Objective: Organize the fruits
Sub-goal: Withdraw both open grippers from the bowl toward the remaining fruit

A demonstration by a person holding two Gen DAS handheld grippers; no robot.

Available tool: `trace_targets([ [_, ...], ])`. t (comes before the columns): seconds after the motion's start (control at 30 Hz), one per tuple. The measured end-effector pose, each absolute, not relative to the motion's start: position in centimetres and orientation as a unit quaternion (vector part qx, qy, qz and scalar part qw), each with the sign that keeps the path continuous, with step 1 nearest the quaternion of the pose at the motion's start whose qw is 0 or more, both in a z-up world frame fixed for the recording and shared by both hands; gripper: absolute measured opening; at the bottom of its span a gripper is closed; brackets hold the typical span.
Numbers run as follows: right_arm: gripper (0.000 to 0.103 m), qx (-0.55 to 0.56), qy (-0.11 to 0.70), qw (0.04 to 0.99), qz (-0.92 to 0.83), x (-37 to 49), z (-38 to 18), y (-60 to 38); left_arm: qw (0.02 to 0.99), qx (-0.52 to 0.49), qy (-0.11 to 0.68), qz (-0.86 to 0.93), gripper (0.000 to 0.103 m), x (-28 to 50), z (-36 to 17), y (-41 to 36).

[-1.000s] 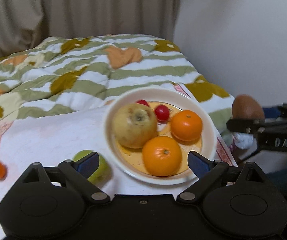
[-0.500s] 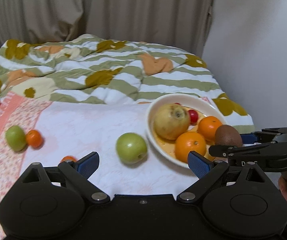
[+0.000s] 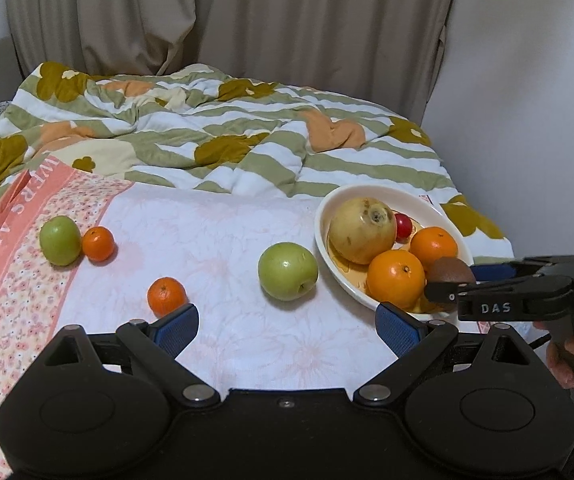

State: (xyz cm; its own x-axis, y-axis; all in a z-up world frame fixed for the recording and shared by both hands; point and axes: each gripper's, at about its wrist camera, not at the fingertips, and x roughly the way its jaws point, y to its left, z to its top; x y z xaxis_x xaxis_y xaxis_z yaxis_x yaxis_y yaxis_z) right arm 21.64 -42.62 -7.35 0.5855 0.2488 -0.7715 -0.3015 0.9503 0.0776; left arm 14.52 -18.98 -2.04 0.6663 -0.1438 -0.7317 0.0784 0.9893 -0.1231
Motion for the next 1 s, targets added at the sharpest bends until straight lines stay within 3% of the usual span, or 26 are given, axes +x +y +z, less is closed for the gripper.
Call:
trace_targets([
  [0.03,0.103,-0.033,0.423,0.893,0.151,21.4,-7.1,-42.6,0.912,-0.042,0.403,-0.061,0.097,14.4,-2.0,-19.0],
  [0.4,0.103,-0.037,0.39,0.908,0.145,18.0,-4.3,-42.9,0.917,-0.043,0.389,-0.073,0.097,12.1,-0.7,-19.9],
  [1.0,0.103,-0.021,0.319,0.933,0.166,10.4,3.6,-42.3,0.956,-0.034,0.293,-0.007,0.097,4.1,5.3,-16.7],
])
